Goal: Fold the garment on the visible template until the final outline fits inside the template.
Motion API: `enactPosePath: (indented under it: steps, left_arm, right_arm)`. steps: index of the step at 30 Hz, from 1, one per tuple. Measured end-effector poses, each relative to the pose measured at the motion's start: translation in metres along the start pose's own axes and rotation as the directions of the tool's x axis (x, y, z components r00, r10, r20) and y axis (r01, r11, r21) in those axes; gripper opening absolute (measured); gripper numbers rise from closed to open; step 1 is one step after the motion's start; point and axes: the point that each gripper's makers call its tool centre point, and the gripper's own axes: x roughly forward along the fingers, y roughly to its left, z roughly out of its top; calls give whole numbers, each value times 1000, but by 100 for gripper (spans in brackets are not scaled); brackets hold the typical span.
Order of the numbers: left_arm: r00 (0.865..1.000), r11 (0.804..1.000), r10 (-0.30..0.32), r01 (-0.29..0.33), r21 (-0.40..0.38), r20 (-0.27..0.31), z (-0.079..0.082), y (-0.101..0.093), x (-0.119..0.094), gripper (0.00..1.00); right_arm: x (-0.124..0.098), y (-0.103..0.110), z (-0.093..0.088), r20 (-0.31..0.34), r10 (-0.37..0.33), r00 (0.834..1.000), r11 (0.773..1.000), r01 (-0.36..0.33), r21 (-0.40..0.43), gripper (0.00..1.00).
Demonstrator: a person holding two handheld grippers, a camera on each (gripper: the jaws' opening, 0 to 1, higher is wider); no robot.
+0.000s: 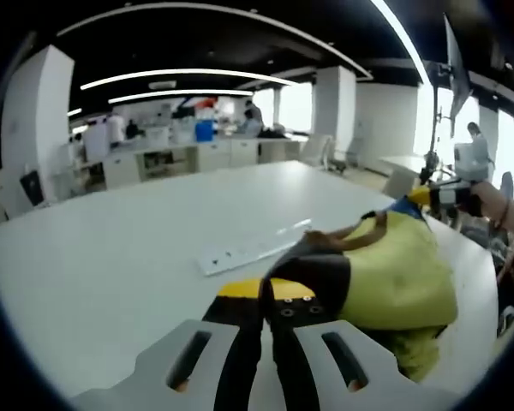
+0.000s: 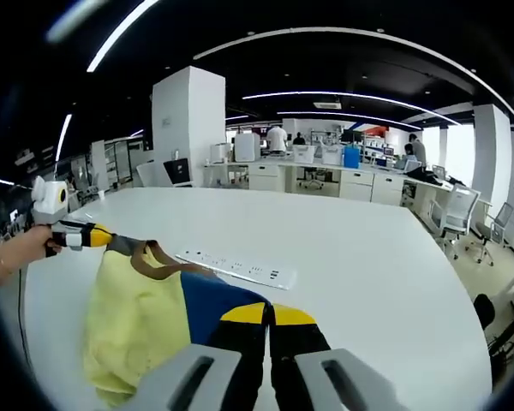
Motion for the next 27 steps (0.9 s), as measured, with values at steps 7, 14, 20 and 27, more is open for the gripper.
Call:
enactPosePath:
  steps: [7, 14, 20, 27]
  left_arm:
    - [999, 1000, 10, -11, -13, -39, -16, 16, 33, 0]
    - [993, 1000, 14, -14, 0, -121, -40, 24, 62, 0]
    - [983, 1000, 8, -4, 25, -184, -57, 25, 79, 0]
    - [974, 1000, 13, -14, -1, -226, -72, 29, 86, 0]
  right_arm:
    - [34, -15, -16, -38, -23, 999, 999, 24, 47, 0]
    - [63, -28, -40, -99, -42, 994, 996, 50, 78, 0]
    - [81, -33, -56, -142, -29, 990, 993, 45, 112, 0]
    - [92, -39, -74, -198, -32, 980, 993, 54, 109, 0]
